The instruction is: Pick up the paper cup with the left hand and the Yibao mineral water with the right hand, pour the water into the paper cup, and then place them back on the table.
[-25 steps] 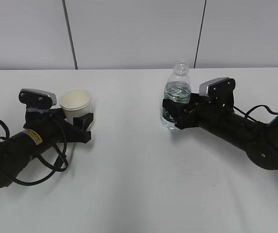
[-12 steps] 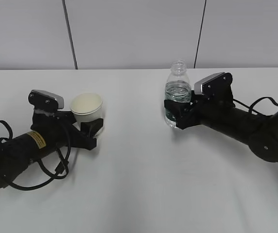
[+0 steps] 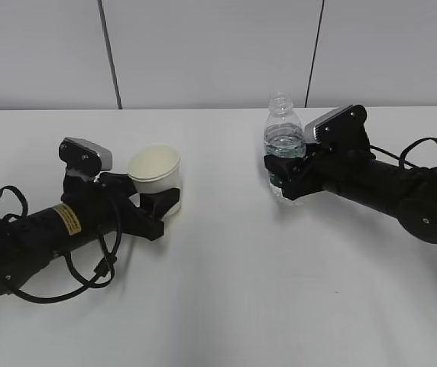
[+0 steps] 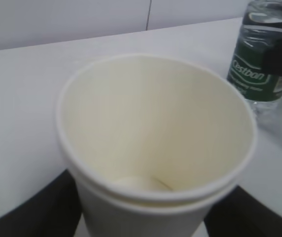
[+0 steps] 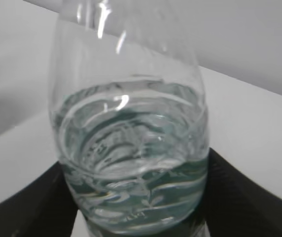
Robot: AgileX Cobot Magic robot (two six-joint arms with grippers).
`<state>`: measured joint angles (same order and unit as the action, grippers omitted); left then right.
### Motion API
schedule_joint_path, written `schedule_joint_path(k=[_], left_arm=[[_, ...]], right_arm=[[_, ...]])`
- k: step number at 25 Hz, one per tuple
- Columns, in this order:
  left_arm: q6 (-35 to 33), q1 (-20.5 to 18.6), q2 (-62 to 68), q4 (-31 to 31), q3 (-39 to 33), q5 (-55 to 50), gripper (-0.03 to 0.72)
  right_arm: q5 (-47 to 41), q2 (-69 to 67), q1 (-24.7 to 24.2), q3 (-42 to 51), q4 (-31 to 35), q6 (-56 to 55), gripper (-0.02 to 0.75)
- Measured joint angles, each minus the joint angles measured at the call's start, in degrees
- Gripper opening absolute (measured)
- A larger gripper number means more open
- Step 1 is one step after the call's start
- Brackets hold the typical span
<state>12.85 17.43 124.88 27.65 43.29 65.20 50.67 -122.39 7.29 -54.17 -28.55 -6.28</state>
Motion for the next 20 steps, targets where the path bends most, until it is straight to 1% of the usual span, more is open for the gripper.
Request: schedule_joint_path(k=[6, 20], left_arm=[[0.37, 2.72, -0.05, 0.74, 0.36, 0.0, 0.442], [2.37, 7.97, -0.05, 3.68, 6.28, 0.0, 0.442]], right_arm=[[-1.24, 2.77, 0.0, 0.0, -1.38, 3.0, 0.509], [-6.8, 7.93, 0.0, 0.11, -2.81, 15.1, 0.507]])
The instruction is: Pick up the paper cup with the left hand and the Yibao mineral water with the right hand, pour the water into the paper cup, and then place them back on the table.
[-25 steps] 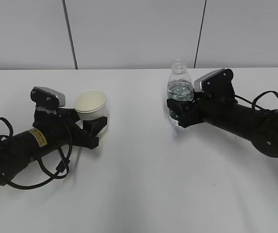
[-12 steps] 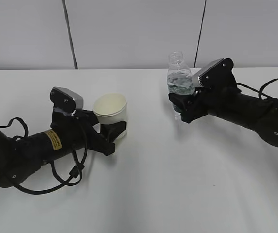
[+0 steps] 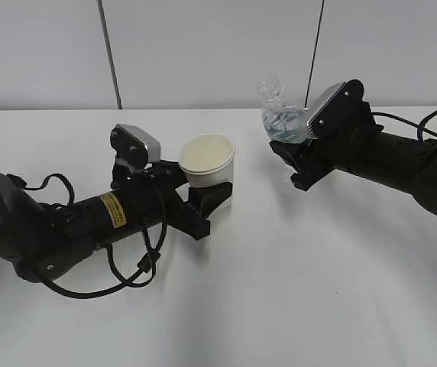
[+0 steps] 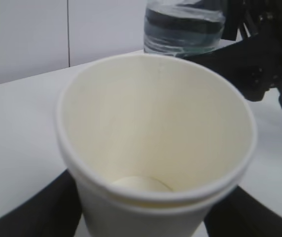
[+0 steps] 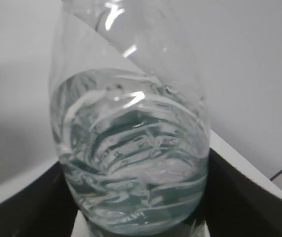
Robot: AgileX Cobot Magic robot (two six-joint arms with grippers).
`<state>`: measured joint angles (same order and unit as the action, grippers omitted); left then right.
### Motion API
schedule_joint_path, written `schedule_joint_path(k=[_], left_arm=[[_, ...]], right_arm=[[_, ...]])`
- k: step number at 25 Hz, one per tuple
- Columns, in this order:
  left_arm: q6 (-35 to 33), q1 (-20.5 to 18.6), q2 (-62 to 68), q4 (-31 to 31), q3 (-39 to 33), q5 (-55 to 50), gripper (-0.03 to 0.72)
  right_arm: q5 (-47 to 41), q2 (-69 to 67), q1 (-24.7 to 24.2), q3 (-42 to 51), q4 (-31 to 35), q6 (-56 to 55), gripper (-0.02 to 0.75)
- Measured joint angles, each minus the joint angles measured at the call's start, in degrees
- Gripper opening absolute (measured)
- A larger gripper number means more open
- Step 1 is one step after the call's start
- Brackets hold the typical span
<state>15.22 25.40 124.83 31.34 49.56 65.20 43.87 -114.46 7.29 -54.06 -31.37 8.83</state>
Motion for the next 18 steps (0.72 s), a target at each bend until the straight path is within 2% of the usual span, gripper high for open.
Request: schedule_joint_path(k=[8, 18], left_arm=[[0.12, 2.63, 0.0, 1.0, 1.73, -0.82, 0.442], [0.12, 2.77, 0.0, 1.1, 2.36, -2.8, 0.442]], right_arm=[[-0.39, 0.0, 0.0, 0.0, -0.04, 5.87, 0.507], [-0.48, 0.13, 0.0, 0.0, -0.04, 14.95, 0.507]])
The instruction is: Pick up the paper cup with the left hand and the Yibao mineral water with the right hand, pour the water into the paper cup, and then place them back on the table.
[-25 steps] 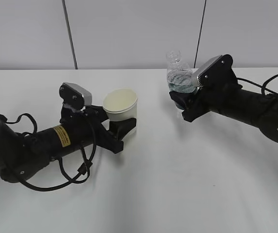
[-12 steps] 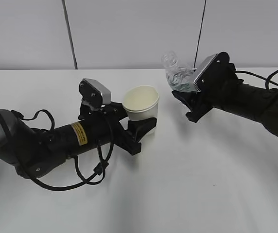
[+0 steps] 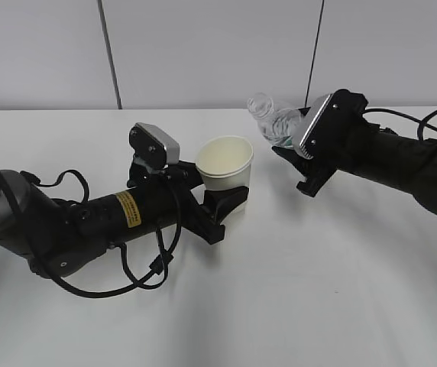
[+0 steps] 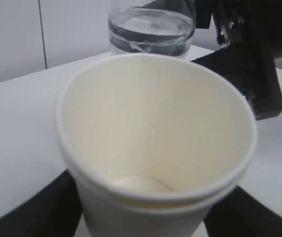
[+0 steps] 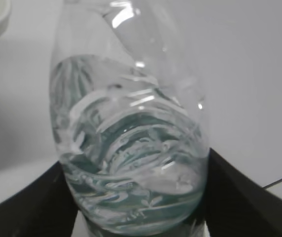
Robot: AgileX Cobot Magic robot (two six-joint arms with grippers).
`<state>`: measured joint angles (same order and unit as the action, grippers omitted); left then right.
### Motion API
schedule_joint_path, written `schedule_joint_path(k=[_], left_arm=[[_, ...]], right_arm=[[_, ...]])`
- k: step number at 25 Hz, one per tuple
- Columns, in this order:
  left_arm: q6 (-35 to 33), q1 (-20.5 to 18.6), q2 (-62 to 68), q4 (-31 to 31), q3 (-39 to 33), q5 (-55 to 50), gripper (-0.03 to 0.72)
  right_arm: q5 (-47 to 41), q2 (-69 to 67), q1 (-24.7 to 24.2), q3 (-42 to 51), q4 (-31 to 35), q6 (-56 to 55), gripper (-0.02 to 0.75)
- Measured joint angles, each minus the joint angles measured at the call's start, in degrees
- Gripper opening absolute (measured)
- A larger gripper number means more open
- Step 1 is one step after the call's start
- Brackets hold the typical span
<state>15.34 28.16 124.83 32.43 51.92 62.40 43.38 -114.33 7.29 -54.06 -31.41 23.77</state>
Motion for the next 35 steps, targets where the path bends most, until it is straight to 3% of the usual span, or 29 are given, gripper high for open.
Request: schedule_joint_path(k=[35], left_arm=[[1.3, 0.0, 0.0, 0.98, 1.71, -2.75, 0.442]], right_arm=[[-2.34, 2.46, 2.02, 0.0, 2.59, 18.6, 0.505]])
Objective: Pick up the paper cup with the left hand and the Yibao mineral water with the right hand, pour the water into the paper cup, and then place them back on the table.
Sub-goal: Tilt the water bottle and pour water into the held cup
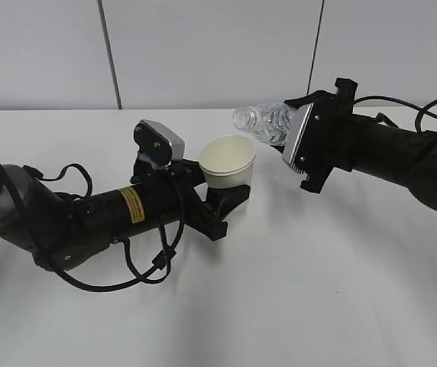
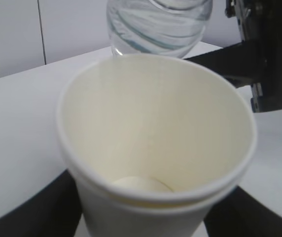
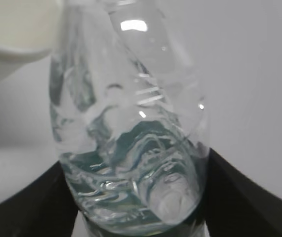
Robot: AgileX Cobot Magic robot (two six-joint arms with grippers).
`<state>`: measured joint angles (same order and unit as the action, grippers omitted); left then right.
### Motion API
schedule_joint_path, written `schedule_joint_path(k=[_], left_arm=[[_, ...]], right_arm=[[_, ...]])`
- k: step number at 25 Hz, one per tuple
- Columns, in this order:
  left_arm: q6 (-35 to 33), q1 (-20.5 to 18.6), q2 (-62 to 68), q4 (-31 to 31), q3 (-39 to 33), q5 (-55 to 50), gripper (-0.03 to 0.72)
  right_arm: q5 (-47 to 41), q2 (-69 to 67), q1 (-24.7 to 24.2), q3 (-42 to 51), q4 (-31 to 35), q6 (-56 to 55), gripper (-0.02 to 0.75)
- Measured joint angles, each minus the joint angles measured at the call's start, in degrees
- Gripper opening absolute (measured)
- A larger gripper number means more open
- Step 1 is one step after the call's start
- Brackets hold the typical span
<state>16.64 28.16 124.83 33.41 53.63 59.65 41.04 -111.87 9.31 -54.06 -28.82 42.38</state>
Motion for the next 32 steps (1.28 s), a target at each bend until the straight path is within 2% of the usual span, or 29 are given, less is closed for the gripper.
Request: schedule_joint_path(k=[32], left_arm=[[0.0, 0.0, 0.0, 1.51, 0.0, -0.56, 0.441]], right_arm=[[0.0, 0.0, 0.0, 0.0, 3.69, 12.18, 0.503]])
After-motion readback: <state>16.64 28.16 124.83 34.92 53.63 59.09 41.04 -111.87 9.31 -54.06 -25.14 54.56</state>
